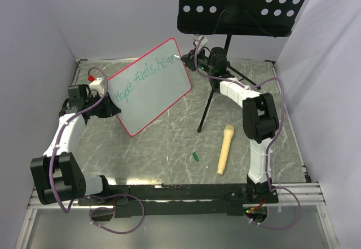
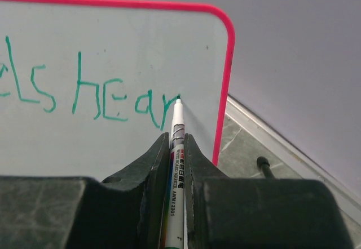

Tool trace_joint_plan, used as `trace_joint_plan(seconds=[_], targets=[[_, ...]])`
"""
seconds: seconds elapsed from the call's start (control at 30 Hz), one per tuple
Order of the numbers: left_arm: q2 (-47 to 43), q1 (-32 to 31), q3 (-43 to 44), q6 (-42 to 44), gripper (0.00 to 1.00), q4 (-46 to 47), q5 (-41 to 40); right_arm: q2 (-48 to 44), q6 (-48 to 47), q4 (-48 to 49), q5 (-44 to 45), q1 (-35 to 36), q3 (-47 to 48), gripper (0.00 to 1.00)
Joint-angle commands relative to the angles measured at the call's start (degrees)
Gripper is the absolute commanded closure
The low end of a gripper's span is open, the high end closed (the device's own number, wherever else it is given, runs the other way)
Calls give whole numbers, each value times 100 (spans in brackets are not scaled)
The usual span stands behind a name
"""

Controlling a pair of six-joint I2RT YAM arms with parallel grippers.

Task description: Write a sentence on the whiteboard

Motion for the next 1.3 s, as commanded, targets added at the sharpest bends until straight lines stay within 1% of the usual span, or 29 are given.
trace_joint_plan(seconds=[0.0, 0.3, 0.4, 0.43, 0.53, 0.8, 0.93, 1.27], targets=[[403, -77, -437, 1392, 99, -900, -2304, -476, 279, 740, -142, -37, -444, 100], [412, -86, -411, 1357, 99, -909, -2277, -1346, 473, 1101, -572, -46, -1130, 100], [403, -86, -411, 1366, 99, -891, -2269, -1566, 394, 970, -784, -63, -1174, 100], [412, -86, -402, 1357, 99, -891, -2260, -1575, 403, 856, -941, -89, -1078, 100], [438, -95, -393, 1366, 99, -856, -2233, -1540, 368, 672, -1039, -125, -911, 100], [465, -104, -402, 1427, 99, -794, -2198, -1277, 280, 434, -1056, -125, -682, 100], [342, -104, -446, 1506, 99, -821, -2269, -1110, 227, 345, -1039, -116, -542, 100], [122, -104, -542, 1638, 99, -908, -2453, -1136, 113, 635, -925, -28, -866, 100]])
